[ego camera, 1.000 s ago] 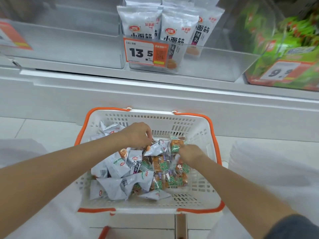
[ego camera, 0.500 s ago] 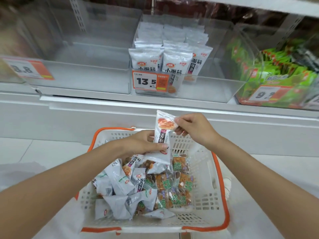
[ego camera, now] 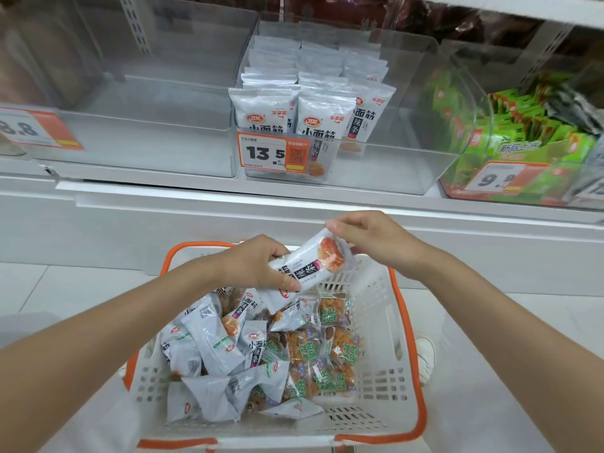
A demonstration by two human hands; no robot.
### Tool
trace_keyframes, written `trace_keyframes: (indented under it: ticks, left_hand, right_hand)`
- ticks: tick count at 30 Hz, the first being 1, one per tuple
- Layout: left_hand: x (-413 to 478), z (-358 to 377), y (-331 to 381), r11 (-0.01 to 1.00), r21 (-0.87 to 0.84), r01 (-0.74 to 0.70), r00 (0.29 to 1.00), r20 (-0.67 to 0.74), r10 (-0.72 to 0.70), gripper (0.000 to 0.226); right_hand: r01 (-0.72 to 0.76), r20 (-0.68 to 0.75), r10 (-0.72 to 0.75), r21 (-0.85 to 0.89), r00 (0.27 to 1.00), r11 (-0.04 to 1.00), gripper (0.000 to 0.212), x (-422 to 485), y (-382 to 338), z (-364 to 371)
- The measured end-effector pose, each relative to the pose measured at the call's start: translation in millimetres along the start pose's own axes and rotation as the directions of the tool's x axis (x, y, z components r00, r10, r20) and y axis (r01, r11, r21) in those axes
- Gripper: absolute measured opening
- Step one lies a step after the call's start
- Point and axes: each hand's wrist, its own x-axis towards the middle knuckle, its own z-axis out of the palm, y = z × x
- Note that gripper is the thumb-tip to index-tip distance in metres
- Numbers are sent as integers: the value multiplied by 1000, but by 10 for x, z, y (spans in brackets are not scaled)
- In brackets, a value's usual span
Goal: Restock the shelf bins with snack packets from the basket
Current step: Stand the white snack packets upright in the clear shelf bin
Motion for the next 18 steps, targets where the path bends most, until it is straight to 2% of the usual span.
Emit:
trace_keyframes:
  ticks: [3, 6, 8, 10, 14, 16, 18]
  left_hand:
    - [-8, 4, 52, 1000, -13, 6, 1000, 15, -6, 29]
    - [-17, -67, 80, 996, -91, 24, 999, -19, -26, 45]
    - [-16, -131, 64, 995, -102, 11, 999, -41, -15, 58]
    - [-13, -184, 20, 990, -139, 4, 997, -75, -15, 66]
    - [23, -254, -42, 921, -389, 0, 965, -243, -103, 53]
    - [40, -259, -23, 880, -475, -14, 953, -272, -132, 44]
    - [56, -250, 20, 848, -530, -19, 954, -264, -144, 33]
  right_hand:
    - [33, -120, -28, 45, 992, 998, 28, 12, 26, 53]
    - [11, -180, 29, 219, 983, 976, 28, 10, 80, 33]
    - [9, -192, 46, 276, 980, 961, 30, 22, 109, 52]
    - [-9, -166, 62, 300, 984, 954, 28, 39, 114, 31]
    - [-116, 19, 115, 271, 993, 956, 23, 34, 95, -184]
    - [-108, 56, 100, 187, 993, 976, 19, 18, 75, -176]
    - [-70, 95, 57, 138, 994, 988, 27, 2, 35, -42]
